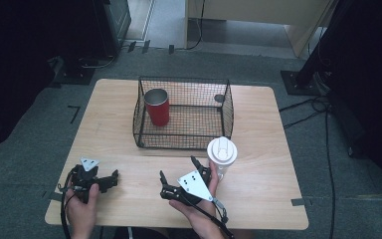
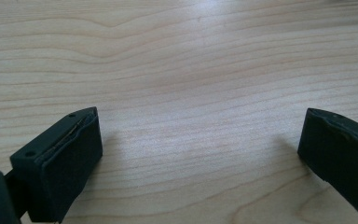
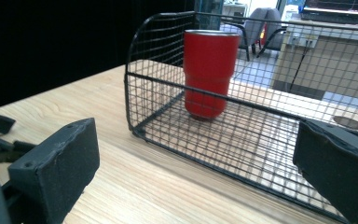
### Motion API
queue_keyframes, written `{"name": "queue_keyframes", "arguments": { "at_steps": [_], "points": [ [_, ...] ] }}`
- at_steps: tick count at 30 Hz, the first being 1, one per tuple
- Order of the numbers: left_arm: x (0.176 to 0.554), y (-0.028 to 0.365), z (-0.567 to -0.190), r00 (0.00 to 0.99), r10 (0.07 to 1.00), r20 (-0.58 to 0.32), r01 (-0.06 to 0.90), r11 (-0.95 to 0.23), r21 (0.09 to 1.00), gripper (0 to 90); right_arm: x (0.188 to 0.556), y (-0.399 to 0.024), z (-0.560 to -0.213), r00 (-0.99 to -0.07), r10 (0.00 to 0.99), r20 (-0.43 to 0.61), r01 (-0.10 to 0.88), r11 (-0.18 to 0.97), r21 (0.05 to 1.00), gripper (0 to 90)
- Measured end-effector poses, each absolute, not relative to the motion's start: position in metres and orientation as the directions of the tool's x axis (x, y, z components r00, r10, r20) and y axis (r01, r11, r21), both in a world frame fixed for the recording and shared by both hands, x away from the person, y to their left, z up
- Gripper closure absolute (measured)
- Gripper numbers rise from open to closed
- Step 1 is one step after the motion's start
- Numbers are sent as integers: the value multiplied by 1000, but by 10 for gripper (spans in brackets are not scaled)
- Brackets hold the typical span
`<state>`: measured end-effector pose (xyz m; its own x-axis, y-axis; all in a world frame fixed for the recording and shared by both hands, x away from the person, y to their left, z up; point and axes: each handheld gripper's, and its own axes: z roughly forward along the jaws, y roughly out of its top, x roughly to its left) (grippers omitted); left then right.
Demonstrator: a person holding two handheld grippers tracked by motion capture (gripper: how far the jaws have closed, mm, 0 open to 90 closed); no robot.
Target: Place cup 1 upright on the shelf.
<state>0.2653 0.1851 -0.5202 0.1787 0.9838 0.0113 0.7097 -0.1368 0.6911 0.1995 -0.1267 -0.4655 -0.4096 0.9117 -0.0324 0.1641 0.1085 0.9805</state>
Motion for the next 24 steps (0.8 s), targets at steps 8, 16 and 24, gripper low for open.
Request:
{"name": "queue_keyframes", "arguments": {
  "at_steps": [8, 16, 24],
  "points": [
    [265, 185, -520, 179, 984, 11, 710, -137, 691, 4, 192, -139, -474, -409, 912, -41, 161, 117, 980, 14],
    [265, 185, -520, 179, 984, 11, 710, -137, 691, 4, 183, -149, -480, -435, 899, -47, 154, 126, 980, 15],
    [265, 185, -520, 179, 984, 12, 710, -137, 691, 4, 174, -160, -487, -447, 893, -50, 157, 133, 979, 15]
  ]
}}
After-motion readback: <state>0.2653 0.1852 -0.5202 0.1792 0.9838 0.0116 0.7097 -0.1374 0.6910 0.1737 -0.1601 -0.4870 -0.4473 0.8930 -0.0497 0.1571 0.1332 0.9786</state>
